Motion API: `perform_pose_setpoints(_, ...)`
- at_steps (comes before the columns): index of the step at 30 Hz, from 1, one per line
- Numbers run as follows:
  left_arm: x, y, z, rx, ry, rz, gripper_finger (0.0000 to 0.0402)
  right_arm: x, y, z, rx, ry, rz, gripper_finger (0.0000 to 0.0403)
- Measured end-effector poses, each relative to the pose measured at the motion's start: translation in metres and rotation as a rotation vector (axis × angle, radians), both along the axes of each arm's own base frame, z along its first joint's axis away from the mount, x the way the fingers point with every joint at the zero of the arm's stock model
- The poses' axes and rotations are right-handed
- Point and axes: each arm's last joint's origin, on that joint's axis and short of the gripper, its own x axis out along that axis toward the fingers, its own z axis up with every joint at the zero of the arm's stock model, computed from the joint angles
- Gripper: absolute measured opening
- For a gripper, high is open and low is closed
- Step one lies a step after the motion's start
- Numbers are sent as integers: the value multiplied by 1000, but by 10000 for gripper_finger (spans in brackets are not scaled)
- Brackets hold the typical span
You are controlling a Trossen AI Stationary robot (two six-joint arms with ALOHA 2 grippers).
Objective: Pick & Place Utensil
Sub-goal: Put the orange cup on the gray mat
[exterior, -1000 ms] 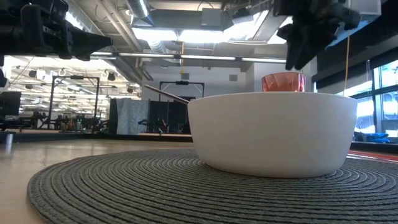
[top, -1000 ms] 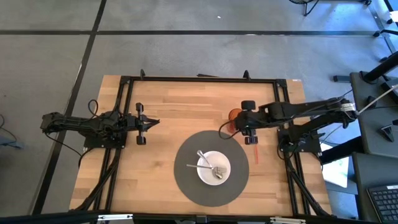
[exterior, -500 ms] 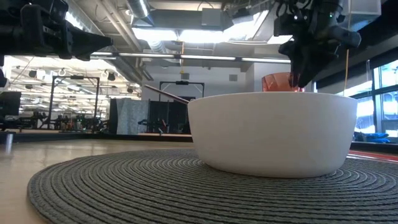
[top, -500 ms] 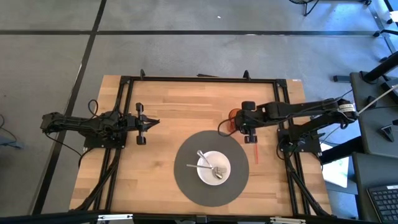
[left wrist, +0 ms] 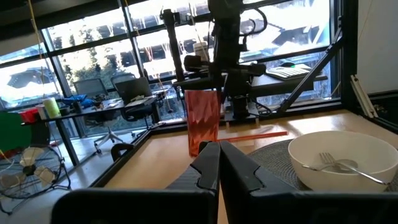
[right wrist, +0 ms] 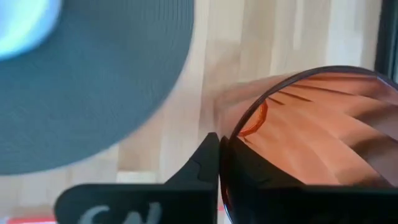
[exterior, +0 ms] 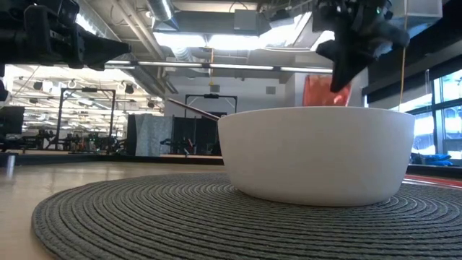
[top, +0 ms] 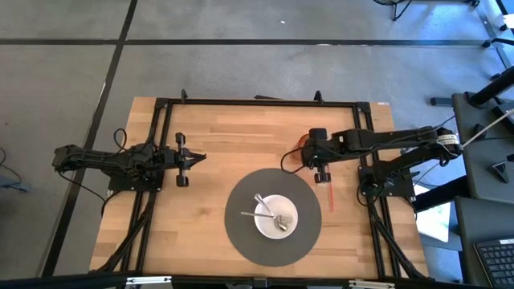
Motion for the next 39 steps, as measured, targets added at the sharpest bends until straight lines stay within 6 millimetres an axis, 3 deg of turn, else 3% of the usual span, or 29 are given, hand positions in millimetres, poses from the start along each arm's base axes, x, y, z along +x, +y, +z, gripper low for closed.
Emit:
perform_pose_setpoints(6,0,0,0,0,0,0,6,4,18,23,147,-65,81,10)
perform_pose_setpoints(11,0,0,0,-1,0,6,2,-4,38,32,225,-21,96,9)
perform_pose_setpoints(15,0,1,0,-2,0,23,2,-5,53,28,245,17,100,9)
perform_pose_setpoints(20,0,1,0,-3,0,22,7,8,67,9,249,108,133,9)
perform_pose_setpoints(26,0,1,0,-3,0,23,8,24,69,-11,231,192,142,15)
perform_pose_setpoints(30,0,1,0,-3,0,23,7,28,65,-14,243,199,134,24)
perform_pose_setpoints(35,0,1,0,-3,-1,23,4,28,62,-2,249,165,101,27)
perform_pose_setpoints(39,0,1,0,-4,0,22,6,28,62,20,259,103,104,29)
